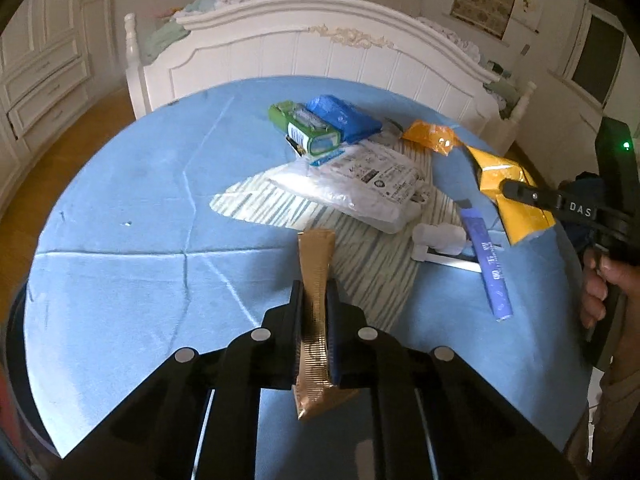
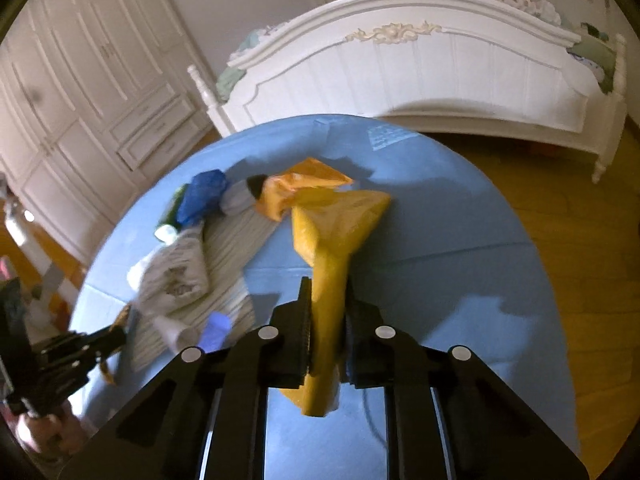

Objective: Collect trash
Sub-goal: 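Carry the gold wrapper and yellow packet over the bin and release both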

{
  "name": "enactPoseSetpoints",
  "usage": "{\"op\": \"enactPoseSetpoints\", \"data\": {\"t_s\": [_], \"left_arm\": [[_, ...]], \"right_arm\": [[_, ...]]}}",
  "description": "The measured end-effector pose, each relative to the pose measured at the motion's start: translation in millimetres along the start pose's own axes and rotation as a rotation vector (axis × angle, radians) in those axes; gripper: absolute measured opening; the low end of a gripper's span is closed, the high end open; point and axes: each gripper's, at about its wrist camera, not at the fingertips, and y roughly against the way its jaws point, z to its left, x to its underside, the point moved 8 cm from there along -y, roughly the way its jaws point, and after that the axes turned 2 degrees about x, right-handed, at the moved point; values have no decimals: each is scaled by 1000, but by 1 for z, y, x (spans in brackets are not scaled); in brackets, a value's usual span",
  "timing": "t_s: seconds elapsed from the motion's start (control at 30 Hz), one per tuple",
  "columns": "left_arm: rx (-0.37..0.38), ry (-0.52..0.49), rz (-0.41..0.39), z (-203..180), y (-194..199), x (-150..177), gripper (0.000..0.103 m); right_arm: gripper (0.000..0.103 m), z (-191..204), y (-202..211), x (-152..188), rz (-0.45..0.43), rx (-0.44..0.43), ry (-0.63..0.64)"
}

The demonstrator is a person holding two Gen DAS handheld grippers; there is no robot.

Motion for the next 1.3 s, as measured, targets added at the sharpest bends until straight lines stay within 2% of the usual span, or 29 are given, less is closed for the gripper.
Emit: {"op": "enactPoseSetpoints", "data": {"t_s": [0.2,0.43,0.8,1.03,1.3], "left_arm": [[15,17,-73,6,28,-2,12],[7,77,-134,25,54,3,12],[-82,196,-196,102,96,26,12],[-185,284,-225,161,121,51,12],[-272,399,-212,228,135,87,12]], "right_arm": [[13,30,36,3,-60,-93,7],[13,103,45,15,-28,-201,120],[13,246,17,59,108,-359,322],[13,321,-9,82,192,-417,409],[13,403,-42,92,277,-472,489]]}}
